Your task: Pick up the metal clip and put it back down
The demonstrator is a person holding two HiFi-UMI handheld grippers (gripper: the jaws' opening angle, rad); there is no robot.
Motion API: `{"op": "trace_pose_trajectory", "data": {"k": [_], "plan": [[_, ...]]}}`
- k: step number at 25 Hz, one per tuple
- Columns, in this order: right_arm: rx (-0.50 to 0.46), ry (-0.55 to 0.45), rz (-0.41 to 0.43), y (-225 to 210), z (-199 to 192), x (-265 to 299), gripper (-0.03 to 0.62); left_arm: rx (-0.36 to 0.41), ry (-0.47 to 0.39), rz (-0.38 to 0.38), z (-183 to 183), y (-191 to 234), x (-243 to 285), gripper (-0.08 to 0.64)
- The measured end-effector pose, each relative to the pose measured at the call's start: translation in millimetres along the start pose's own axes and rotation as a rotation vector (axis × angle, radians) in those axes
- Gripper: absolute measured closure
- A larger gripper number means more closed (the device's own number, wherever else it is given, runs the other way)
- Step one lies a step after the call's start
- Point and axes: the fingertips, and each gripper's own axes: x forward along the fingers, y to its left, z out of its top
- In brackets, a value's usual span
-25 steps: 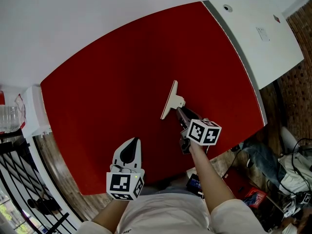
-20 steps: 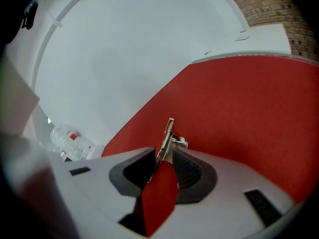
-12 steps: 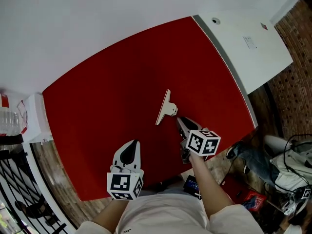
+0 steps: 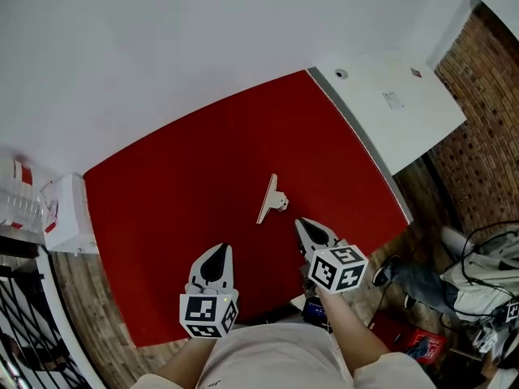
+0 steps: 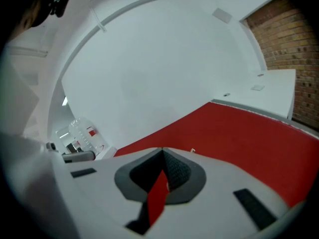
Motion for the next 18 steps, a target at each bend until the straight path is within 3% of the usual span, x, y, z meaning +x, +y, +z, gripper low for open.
{"op": "trace_pose_trajectory", "data": {"k": [8,18], "plan": [[-0.123,-0.061,0.024,58,13,-60,0.588,0.01,-0.061,-0.022,22,-15,-28,0.555],[-0.228,-0.11,0.004,90,3,-85,0.588,0.033,-0.068,-0.051,19,-26,-42,0.555]]}}
